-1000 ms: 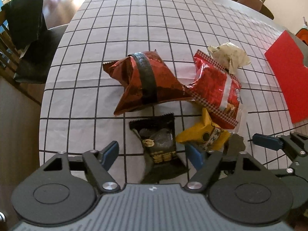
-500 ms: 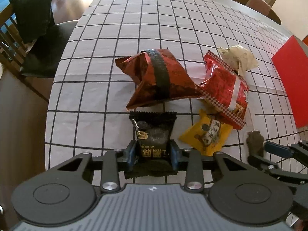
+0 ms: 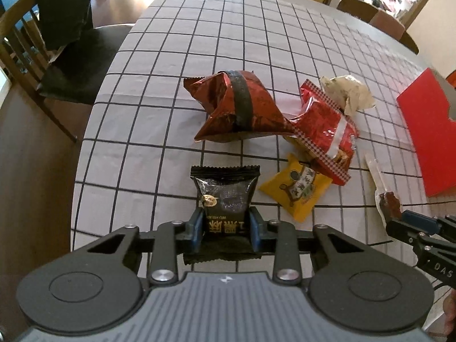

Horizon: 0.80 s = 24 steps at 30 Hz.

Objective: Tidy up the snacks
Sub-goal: 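Carry the jelly and black packet over the red box and lower them in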

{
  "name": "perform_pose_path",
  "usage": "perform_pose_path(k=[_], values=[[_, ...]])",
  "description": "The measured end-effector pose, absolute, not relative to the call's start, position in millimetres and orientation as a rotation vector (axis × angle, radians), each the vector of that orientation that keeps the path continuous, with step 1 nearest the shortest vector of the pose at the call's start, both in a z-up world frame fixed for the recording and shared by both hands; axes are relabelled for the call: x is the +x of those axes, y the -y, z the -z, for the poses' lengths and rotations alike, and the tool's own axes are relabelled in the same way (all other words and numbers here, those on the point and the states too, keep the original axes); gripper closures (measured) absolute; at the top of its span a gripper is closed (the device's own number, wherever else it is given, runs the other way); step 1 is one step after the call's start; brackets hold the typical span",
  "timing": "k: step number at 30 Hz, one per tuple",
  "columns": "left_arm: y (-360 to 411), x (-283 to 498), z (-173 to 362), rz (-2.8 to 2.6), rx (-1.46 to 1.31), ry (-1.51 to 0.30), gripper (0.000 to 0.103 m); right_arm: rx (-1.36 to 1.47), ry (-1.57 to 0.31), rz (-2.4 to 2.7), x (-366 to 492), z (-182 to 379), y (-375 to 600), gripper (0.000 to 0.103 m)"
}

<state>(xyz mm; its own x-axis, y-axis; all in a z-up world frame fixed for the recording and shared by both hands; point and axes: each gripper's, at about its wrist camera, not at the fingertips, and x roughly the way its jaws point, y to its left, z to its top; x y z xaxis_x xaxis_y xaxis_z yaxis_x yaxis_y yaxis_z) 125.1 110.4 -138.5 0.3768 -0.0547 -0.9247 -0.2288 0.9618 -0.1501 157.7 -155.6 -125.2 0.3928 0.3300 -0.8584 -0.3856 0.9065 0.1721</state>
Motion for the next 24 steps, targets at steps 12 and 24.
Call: perform_pose_path(k=[12,24], values=[[-83,112,98,-0.09,-0.306,-1.114,0.072,0.03,-0.996,-0.505,156,82,194,0.07],[-13,137,50,0.002,-0.243,-1.027,0.072,0.079,-0.868,-0.498,174,39,245,0.07]])
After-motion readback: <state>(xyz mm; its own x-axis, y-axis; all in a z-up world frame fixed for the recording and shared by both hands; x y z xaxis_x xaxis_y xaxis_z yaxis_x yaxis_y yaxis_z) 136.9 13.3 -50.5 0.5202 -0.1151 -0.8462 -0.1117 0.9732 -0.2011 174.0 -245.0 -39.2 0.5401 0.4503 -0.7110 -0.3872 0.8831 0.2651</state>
